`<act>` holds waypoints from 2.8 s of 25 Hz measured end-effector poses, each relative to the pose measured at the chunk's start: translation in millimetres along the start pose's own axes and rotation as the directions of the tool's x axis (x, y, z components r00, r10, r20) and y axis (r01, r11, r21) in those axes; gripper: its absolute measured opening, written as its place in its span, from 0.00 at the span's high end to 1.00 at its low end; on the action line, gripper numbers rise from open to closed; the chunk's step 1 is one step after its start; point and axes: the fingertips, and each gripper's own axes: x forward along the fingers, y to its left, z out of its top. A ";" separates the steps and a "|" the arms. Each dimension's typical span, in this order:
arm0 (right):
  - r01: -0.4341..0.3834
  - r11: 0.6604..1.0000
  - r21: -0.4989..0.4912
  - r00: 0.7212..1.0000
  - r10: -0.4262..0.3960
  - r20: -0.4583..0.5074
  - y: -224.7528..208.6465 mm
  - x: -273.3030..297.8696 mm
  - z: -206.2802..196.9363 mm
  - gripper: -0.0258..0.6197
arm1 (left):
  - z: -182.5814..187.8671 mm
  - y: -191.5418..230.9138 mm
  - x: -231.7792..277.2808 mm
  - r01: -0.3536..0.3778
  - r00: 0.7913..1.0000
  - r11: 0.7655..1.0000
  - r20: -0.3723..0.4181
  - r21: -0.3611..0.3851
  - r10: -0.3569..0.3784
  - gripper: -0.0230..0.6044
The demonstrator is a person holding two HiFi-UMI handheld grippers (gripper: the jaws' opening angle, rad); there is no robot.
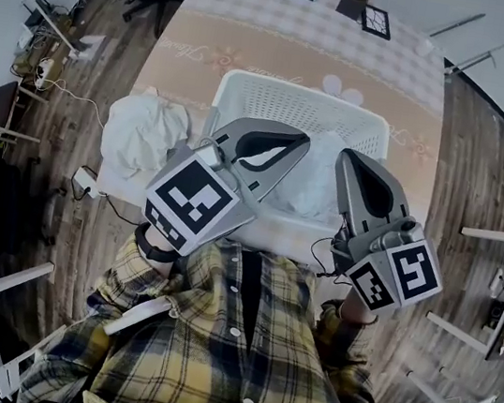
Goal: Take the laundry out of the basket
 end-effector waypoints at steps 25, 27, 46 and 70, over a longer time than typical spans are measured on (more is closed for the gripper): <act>-0.514 0.826 -0.231 0.598 0.152 -0.787 -36.4 16.3 -178.2 0.57 | -180.1 -4.0 105.3 0.370 0.727 0.929 -0.627 0.015 -0.280 0.60; -0.562 0.795 -0.228 0.550 0.153 -0.821 -36.7 19.5 -191.3 0.55 | -194.6 -1.5 108.7 0.383 0.701 0.924 -0.655 0.011 -0.283 0.60; -0.781 0.607 -0.145 0.177 -0.007 -0.984 -37.1 25.2 -292.1 0.39 | -285.0 0.3 133.8 0.395 0.578 0.904 -0.720 -0.165 -0.384 0.40; -0.677 0.681 -0.280 0.286 -0.108 -0.952 -54.5 44.5 -280.3 0.83 | -271.1 -2.8 129.5 0.445 0.609 0.888 -0.688 -0.114 -0.394 0.84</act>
